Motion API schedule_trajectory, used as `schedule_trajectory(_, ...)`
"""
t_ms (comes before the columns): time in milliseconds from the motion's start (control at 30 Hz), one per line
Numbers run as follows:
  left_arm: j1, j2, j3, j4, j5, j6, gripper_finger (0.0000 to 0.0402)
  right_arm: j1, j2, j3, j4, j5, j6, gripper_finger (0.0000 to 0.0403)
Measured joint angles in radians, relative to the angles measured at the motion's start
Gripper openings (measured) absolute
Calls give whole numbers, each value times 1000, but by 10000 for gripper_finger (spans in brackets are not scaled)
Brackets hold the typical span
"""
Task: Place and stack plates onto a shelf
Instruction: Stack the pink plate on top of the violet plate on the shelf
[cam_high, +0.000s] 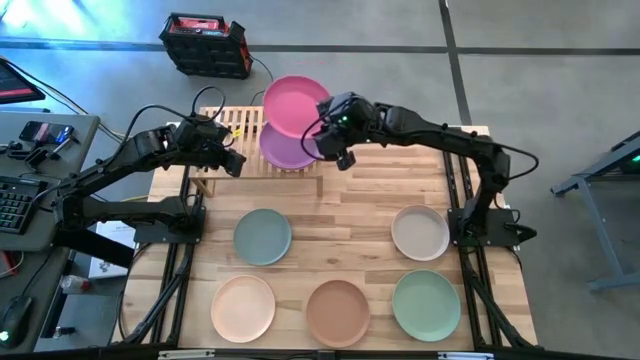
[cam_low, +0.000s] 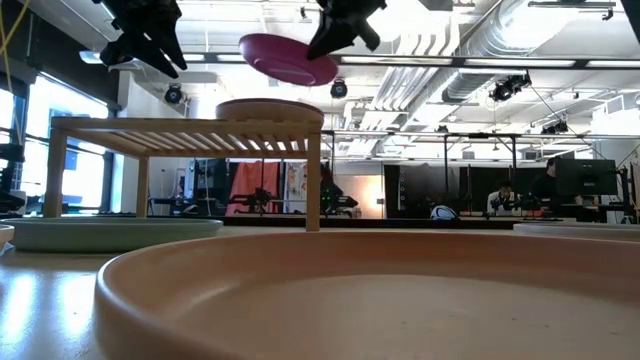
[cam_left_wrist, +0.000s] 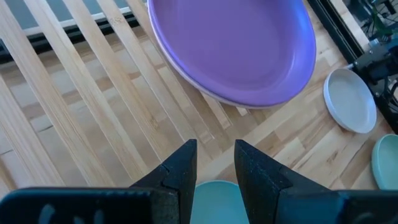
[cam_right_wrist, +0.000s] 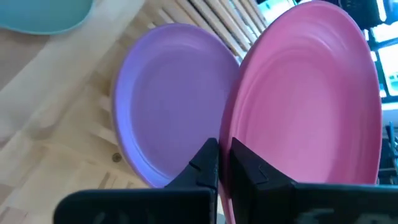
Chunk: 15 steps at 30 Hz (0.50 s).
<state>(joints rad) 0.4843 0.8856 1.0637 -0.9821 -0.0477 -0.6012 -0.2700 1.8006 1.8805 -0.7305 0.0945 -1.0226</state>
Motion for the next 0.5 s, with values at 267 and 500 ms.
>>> schedule_trajectory(267,0,3,0,0,-2,-27,97,22,32,0,-31,-75,16,0)
schedule_trajectory(500,0,11,0,0,-2,-44,97,23,82,0,-44,-68,21,0)
